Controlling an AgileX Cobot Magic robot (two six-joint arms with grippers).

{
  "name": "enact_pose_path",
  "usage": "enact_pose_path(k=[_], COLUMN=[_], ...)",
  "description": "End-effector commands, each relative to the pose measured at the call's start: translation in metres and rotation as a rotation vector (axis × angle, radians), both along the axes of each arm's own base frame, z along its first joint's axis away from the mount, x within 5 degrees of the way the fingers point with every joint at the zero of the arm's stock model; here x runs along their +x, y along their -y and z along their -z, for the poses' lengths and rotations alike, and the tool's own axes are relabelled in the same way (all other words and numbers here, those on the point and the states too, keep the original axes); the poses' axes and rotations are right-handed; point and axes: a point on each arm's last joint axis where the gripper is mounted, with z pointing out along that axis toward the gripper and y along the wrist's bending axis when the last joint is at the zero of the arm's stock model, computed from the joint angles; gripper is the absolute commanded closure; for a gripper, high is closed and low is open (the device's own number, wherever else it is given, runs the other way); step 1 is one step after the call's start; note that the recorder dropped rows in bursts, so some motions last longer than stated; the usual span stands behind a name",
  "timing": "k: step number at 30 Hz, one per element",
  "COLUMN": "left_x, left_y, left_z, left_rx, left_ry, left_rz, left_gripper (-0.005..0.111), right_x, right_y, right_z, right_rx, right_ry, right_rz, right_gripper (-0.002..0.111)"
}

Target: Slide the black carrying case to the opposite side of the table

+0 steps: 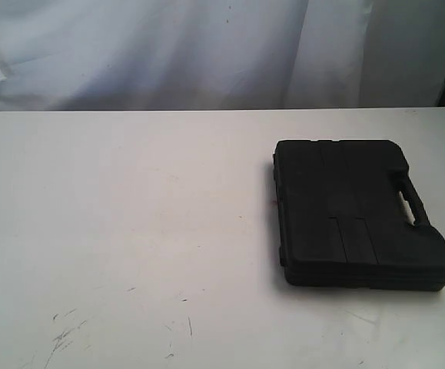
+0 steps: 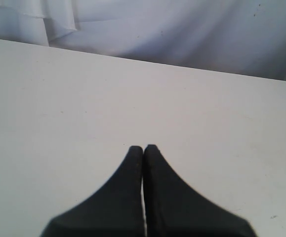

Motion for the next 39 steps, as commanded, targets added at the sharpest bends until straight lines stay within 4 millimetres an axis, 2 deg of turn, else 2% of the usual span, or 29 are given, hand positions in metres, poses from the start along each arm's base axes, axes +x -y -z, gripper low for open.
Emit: enact_pose_path(k=[1, 3, 8, 13, 17, 21, 30, 35, 39], left_x=[0.0, 0.0, 0.0, 0.0, 0.0, 0.0, 0.0, 0.0, 0.0], left_y=[0.0, 0.0, 0.0, 0.0, 0.0, 0.0, 0.0, 0.0, 0.0], left_z=[0.001, 0.001, 0.001, 0.001, 0.001, 0.001, 0.001, 0.001, 0.001], left_rx=[0.002, 0.0, 0.0, 0.0, 0.002, 0.002, 0.0, 0.0, 0.0], left_ry=[0.002, 0.002, 0.002, 0.002, 0.002, 0.002, 0.002, 0.002, 0.002], left_rz=[0.006, 0.005, 0.005, 0.005, 0.006, 0.006, 0.005, 0.005, 0.005], left_gripper=[0.107, 0.107, 0.107, 0.107, 0.107, 0.107, 0.107, 0.107, 0.107], right_x=[-0.028, -0.048, -0.076, -0.097, -0.111, -0.116, -0.109, -0.107, -0.107], right_y=[0.014, 0.023, 0.032, 0.036, 0.037, 0.037, 0.038, 0.039, 0.038], right_z=[0.017, 0.036, 0.071, 0.089, 0.104, 0.124, 0.178, 0.194, 0.196], right_rx=[-0.015, -0.01, -0.003, -0.001, -0.105, -0.161, -0.175, -0.176, -0.175], right_ry=[0.053, 0.099, 0.182, 0.257, 0.312, 0.353, 0.345, 0.346, 0.326], right_rz=[0.058, 0.115, 0.207, 0.262, 0.265, 0.251, 0.253, 0.257, 0.252], right_gripper=[0.108, 0.108, 0.108, 0.108, 0.108, 0.108, 0.108, 0.108, 0.108])
